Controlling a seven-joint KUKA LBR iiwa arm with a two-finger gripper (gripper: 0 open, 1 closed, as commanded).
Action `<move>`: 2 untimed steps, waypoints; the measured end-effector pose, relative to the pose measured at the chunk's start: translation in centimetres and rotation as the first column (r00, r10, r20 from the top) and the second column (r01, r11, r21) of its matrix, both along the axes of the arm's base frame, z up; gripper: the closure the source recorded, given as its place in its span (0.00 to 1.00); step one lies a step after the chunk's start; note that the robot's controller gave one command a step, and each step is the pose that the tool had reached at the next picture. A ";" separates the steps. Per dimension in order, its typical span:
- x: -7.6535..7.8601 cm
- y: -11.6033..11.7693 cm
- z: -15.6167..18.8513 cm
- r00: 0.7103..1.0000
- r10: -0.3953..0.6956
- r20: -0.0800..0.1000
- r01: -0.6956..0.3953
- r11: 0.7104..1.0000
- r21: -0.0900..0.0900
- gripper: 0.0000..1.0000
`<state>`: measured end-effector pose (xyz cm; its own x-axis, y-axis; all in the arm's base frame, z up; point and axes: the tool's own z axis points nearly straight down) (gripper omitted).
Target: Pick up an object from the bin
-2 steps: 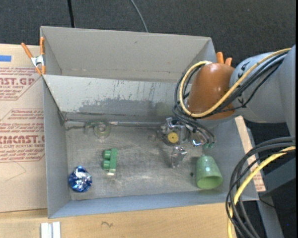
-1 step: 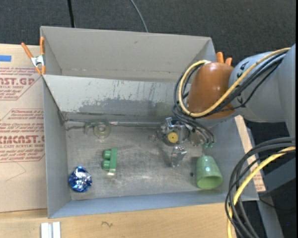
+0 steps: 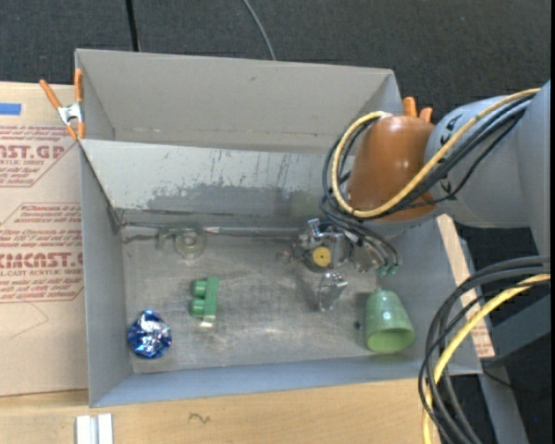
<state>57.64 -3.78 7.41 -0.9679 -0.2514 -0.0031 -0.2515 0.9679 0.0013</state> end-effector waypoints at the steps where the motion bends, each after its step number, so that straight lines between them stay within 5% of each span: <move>1: 0.0 -0.1 0.2 1.000 0.000 -0.005 0.000 1.000 -0.001 1.00; 2: 0.2 0.0 5.1 1.000 0.000 0.004 0.000 1.000 -0.002 1.00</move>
Offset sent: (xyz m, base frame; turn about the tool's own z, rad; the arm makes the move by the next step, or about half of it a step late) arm 0.0000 0.0000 0.0000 0.0000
